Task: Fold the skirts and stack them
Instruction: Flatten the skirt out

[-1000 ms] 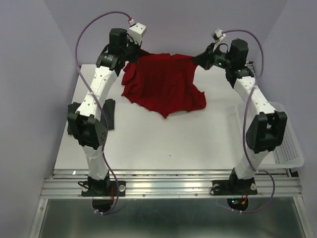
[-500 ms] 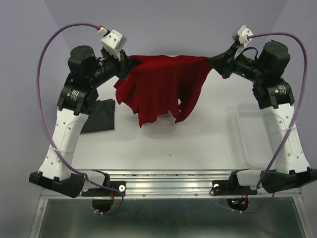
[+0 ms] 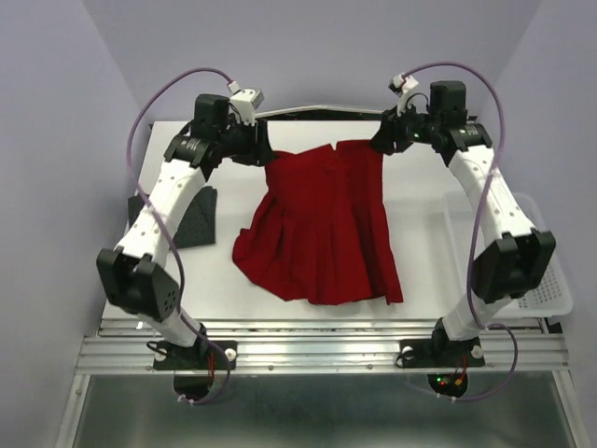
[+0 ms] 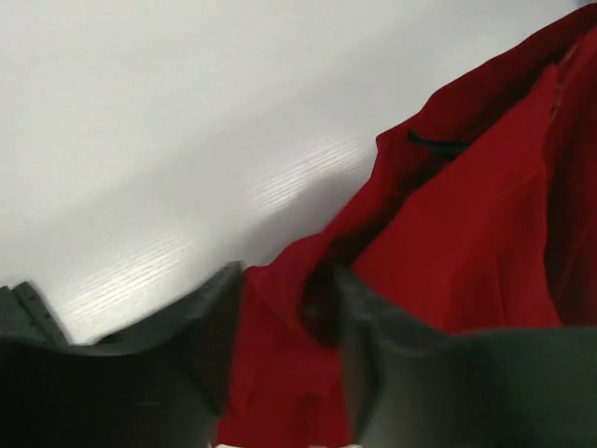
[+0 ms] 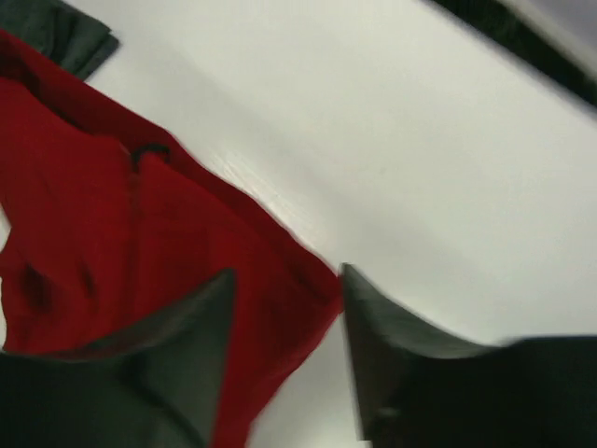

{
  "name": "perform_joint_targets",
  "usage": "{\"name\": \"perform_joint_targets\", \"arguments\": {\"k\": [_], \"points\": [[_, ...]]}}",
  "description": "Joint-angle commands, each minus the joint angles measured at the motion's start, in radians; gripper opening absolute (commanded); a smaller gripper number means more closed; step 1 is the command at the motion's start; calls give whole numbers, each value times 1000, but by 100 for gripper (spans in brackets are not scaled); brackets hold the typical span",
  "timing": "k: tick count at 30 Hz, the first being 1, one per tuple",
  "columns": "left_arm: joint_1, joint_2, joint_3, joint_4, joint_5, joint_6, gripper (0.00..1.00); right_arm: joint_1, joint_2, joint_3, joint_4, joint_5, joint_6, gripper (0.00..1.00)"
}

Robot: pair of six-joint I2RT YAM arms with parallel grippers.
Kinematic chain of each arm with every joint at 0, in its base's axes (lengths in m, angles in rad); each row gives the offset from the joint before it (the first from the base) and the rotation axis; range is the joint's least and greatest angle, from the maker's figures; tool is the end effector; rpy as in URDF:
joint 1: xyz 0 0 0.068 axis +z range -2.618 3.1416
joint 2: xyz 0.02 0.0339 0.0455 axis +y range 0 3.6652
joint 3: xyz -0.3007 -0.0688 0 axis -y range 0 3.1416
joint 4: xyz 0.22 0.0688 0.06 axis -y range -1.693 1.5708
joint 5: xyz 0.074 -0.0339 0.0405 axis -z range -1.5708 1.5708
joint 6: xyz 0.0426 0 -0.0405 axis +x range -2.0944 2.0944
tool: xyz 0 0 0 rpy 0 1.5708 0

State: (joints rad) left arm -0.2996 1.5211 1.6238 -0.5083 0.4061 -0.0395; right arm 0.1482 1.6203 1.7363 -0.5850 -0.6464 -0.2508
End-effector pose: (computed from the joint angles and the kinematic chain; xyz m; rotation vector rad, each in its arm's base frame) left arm 0.3024 -0.1110 0.4514 0.5219 1.9242 -0.6206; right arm 0.3353 0.0760 0.4501 -0.7781 1.8279 0.5896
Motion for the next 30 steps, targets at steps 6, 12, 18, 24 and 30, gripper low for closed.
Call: {"name": "perform_joint_targets", "arguments": {"k": [6,12,18,24,30], "points": [[53,134,289,-62,-104,122,98,1,128,68,4,191,39,93],[93,129,154,0,-49,193,96,-30,187,37,-12,195,108,89],[96,244,88,112,56,175,77,-90,371,118,-10,172,214,83],[94,427,177,189,163,83,84,-101,576,273,13,159,249,83],[94,569,231,231,183,3,86,-101,734,373,25,142,288,83]]}}
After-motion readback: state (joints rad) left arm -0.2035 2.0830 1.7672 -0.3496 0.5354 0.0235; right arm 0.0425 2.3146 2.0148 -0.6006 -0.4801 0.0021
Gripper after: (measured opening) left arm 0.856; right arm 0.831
